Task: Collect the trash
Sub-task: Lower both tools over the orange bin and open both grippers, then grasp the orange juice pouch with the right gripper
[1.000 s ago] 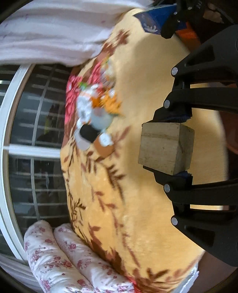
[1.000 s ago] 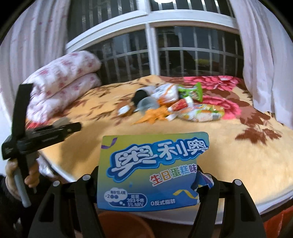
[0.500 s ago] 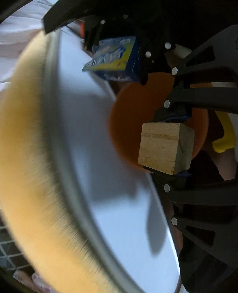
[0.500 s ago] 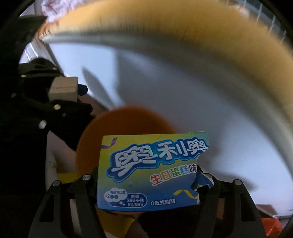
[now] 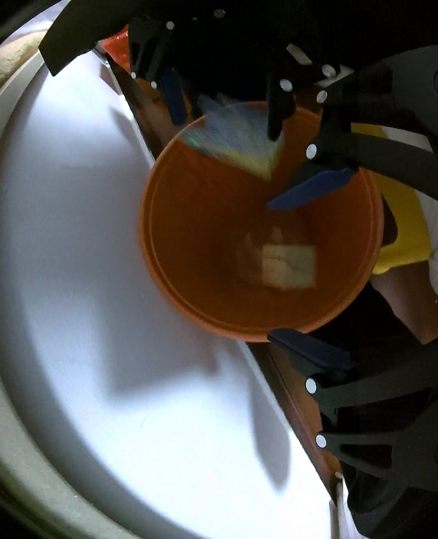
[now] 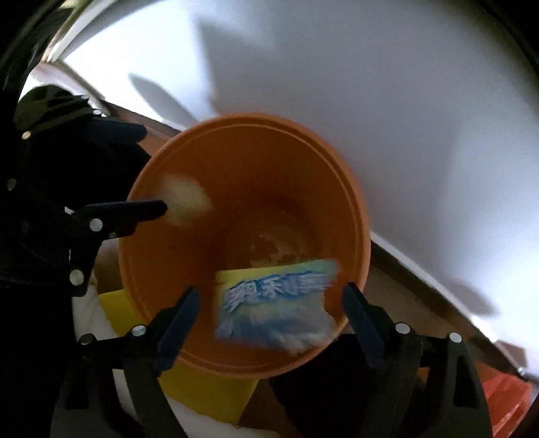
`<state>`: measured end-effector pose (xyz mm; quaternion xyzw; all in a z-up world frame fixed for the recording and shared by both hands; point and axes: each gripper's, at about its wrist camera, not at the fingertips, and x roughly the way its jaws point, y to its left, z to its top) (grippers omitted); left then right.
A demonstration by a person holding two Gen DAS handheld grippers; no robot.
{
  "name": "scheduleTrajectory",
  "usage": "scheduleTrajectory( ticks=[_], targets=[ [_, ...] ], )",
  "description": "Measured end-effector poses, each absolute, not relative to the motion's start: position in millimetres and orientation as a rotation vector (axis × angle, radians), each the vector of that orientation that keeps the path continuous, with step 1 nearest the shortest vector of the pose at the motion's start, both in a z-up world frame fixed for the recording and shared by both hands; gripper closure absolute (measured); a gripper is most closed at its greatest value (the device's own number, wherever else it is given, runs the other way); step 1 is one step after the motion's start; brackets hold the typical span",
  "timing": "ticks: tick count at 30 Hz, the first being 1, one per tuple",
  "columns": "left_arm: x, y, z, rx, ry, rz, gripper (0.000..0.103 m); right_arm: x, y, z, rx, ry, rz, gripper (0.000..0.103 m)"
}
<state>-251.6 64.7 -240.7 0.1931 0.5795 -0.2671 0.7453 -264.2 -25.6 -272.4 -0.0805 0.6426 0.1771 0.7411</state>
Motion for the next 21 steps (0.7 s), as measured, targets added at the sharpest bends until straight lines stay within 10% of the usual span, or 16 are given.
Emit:
scheduleTrajectory(
  ticks=[21],
  targets=[
    [-236.0,126.9,-49.7,0.120,0.775,-0.528,0.026,-235.9,-182.2,-34.6,0.437,0.833,0.254,0.019]
  ],
)
